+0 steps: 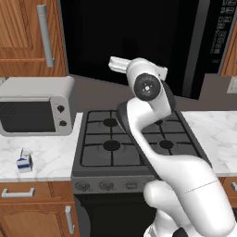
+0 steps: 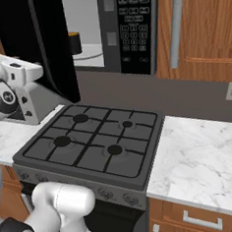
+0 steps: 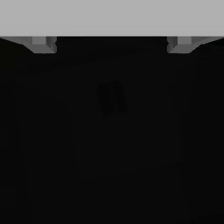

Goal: Place the microwavable item in the microwave. Then, close the microwave door and press the start button.

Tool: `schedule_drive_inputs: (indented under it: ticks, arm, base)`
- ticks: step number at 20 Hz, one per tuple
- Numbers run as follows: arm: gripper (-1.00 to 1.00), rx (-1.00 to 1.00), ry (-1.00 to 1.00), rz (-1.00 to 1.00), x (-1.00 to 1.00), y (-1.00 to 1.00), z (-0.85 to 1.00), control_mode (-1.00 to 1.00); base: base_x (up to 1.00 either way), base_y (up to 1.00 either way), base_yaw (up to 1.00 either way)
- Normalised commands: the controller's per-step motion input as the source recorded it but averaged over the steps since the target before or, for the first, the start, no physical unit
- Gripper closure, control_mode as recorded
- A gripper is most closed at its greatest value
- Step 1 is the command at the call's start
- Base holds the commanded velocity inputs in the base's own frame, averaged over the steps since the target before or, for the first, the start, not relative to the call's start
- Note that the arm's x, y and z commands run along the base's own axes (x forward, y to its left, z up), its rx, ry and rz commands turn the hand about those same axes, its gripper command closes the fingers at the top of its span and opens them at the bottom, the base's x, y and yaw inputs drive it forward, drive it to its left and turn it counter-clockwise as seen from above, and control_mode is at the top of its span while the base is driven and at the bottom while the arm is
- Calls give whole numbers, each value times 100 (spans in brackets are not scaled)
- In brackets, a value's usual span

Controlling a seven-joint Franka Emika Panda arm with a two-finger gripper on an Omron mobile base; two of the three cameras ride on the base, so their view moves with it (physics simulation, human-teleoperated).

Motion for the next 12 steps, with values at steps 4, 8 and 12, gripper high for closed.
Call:
schedule_drive_inputs:
  ticks: [4, 8, 12]
  arm:
    - [-100, 0, 0, 0, 59, 0, 14, -100]
    - [-100, 0, 1, 0, 58, 0, 11, -100]
    - [-100, 0, 1, 0, 56, 0, 9, -100]
  base:
    - [0, 0, 0]
    - [0, 0, 0]
    - [0, 0, 0]
